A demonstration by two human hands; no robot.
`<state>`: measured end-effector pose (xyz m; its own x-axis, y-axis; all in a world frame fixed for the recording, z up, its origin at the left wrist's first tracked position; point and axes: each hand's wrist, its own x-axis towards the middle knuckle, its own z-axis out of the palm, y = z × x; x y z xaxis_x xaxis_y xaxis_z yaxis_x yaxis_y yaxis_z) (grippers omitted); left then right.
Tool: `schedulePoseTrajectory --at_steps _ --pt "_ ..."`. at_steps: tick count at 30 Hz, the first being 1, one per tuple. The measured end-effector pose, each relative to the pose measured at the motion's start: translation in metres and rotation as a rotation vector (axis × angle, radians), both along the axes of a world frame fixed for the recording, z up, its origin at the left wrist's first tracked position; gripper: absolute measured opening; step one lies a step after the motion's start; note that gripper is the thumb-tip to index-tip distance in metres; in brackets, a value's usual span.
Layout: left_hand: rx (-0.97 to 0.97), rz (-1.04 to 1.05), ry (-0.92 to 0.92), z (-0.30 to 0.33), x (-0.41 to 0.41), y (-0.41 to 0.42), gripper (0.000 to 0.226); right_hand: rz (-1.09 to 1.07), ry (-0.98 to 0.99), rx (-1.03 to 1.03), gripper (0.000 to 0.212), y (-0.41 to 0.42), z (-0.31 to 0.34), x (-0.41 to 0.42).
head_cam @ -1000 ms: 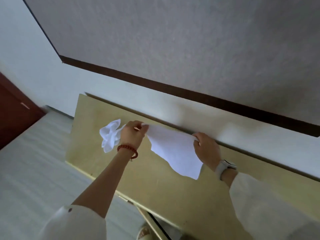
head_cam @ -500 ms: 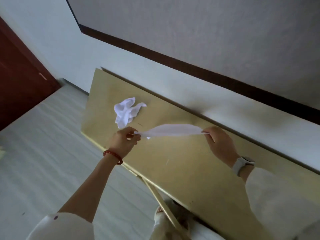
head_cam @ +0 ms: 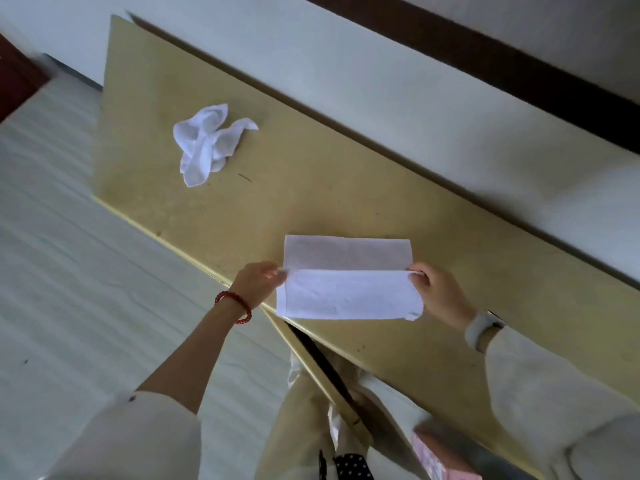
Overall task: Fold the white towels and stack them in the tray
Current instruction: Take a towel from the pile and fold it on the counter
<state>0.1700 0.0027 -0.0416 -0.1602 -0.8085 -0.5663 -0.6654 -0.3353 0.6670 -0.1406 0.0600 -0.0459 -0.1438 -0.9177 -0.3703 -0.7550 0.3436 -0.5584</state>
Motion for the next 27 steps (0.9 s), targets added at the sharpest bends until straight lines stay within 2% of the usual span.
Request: schedulePoseTrajectory --at_steps 5,8,11,17,21,27 --pt "-0.12 0.166 -0.087 -0.016 -0.021 -0.023 0.036 -0.159 -0.052 -0.128 0.021 -0.033 -0.01 0.007" --pt "-0.184 0.215 -0.105 -0.024 -0.03 -0.035 0.019 -0.221 -0.043 -0.174 0.02 -0.045 -0.022 0.006" --pt "-0.184 0.268 -0.086 -0.033 -0.035 -0.043 0.019 -0.26 -0.039 -0.202 0.019 -0.051 -0.032 0.004" --pt "-0.176 0.293 -0.072 -0.047 -0.034 -0.053 0.02 -0.296 -0.013 -0.23 0.02 -0.053 -0.045 0.004" --pt "-0.164 0.289 -0.161 -0.05 -0.036 -0.052 0.023 -0.303 -0.02 -0.234 0.024 -0.055 -0.052 0.005" --pt "-0.187 0.287 -0.303 -0.051 -0.044 -0.053 0.026 -0.268 0.066 -0.25 0.016 -0.058 -0.054 0.007"
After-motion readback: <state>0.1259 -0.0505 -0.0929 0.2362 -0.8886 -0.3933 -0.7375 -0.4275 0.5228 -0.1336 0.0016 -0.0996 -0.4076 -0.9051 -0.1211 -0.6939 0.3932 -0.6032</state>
